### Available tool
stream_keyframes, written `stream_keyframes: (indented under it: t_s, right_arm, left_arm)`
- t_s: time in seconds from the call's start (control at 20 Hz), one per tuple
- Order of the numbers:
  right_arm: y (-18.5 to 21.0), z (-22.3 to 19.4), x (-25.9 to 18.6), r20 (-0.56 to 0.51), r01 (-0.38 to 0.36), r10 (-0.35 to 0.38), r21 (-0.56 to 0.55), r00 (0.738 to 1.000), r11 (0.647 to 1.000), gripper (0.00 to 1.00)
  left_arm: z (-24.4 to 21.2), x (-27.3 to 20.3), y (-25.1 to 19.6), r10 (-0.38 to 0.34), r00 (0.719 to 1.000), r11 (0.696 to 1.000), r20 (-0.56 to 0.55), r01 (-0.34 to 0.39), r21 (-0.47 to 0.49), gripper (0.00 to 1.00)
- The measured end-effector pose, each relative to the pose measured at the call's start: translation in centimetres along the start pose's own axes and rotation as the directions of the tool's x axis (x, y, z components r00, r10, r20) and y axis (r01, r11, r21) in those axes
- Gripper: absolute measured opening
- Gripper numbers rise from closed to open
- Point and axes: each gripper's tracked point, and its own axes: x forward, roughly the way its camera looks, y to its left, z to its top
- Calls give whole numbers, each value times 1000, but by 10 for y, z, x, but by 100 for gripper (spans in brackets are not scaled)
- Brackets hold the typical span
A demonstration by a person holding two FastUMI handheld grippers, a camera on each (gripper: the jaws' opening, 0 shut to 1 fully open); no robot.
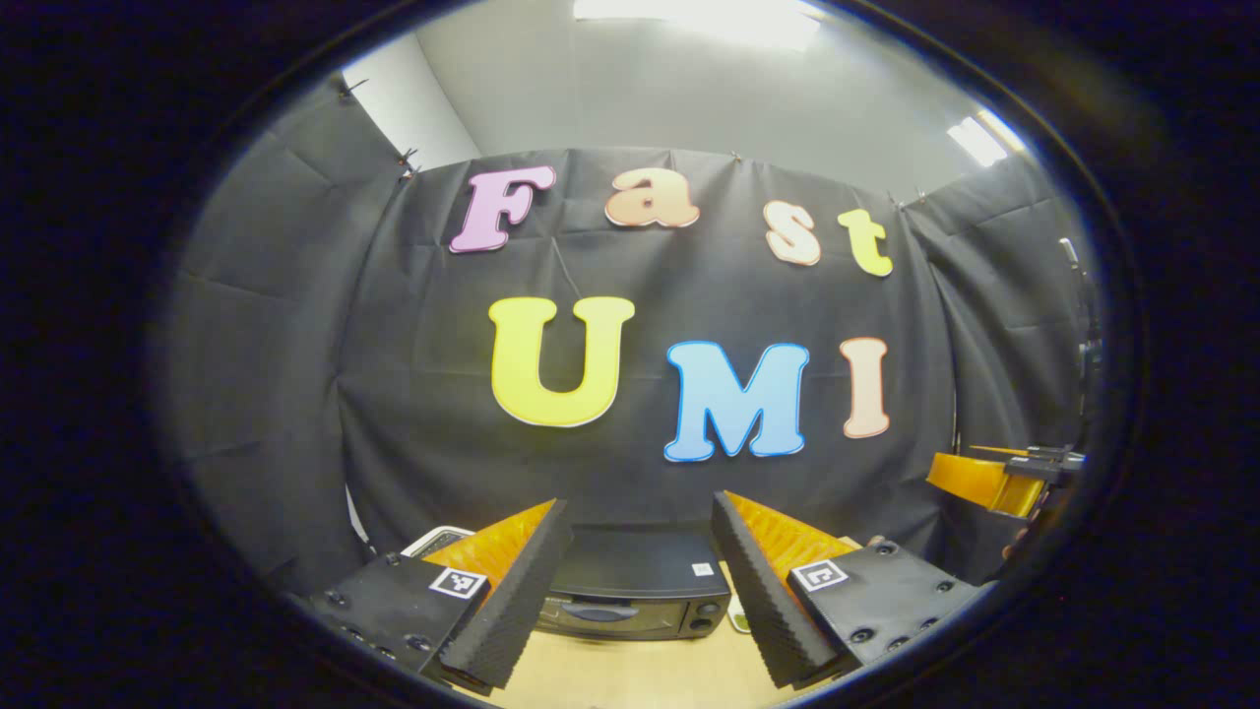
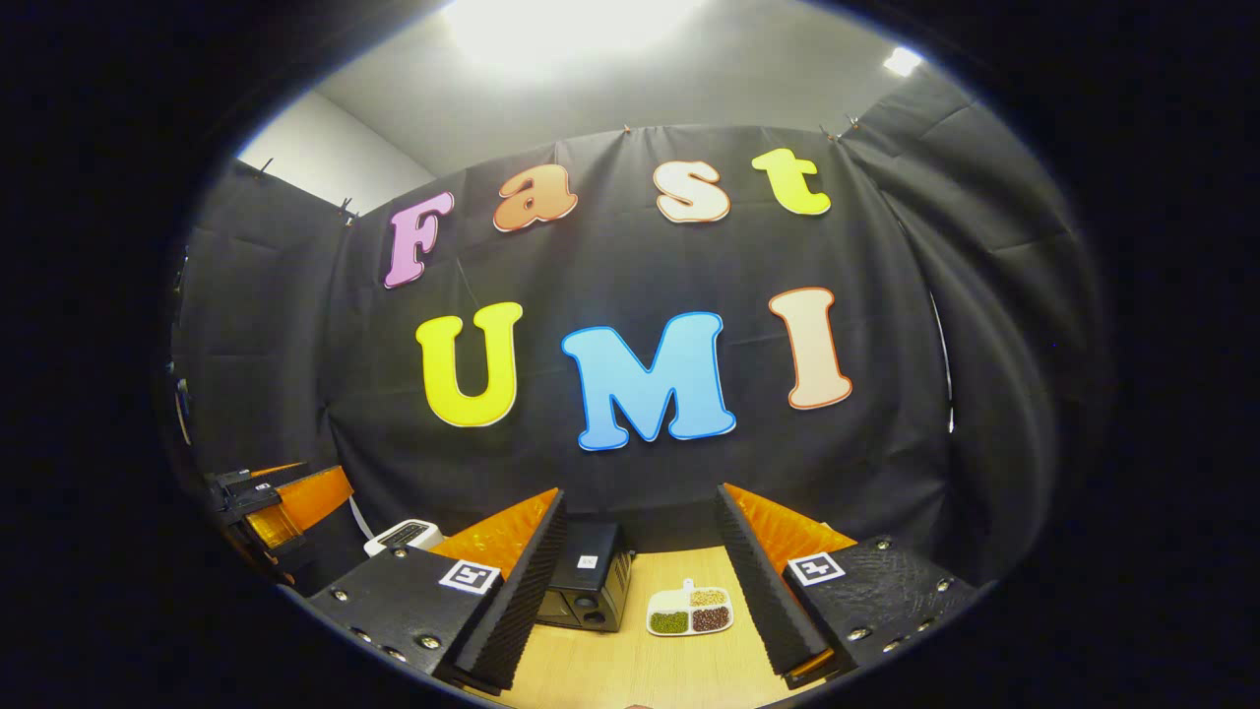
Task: Open the electric oven with the left hand, put the food in, and close the electric oven.
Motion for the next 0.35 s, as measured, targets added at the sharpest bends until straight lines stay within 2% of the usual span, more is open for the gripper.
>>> stream_keyframes:
  t_s: [0.15, 0.35]
  right_arm:
    - [5, 6, -4, 18, -1, 1, -16, 1000, 1000, 91]
    - [12, 3, -6, 12, 14, -14, -16, 1000, 1000, 91]
  left_arm:
    - [4, -6, 3, 0, 1000, 1000, 19, 0, 26, 100]
    - [1, -5, 8, -16, 1000, 1000, 6, 16, 13, 100]
